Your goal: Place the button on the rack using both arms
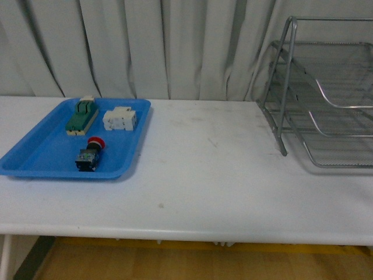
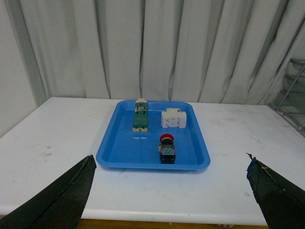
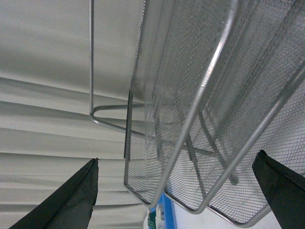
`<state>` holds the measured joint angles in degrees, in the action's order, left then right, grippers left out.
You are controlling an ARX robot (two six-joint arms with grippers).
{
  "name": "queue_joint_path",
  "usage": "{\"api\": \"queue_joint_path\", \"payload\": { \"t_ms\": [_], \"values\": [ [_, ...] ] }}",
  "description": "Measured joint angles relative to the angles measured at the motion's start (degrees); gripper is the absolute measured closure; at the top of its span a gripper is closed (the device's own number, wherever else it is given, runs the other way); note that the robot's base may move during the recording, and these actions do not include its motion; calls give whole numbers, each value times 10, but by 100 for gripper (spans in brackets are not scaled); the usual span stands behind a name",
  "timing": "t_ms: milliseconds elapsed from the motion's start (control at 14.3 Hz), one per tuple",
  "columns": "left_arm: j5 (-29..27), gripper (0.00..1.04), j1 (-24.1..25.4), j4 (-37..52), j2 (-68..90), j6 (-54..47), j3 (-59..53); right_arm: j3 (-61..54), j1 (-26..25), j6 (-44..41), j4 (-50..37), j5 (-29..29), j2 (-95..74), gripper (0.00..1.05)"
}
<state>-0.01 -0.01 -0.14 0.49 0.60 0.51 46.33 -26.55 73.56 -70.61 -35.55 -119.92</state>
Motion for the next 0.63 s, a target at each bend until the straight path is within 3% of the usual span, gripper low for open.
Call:
{"api": "queue_joint_path", "payload": {
  "t_ms": [629],
  "values": [
    [0, 7, 0, 0, 0, 0, 0, 38, 15, -15, 9, 7, -100, 6]
  ]
}}
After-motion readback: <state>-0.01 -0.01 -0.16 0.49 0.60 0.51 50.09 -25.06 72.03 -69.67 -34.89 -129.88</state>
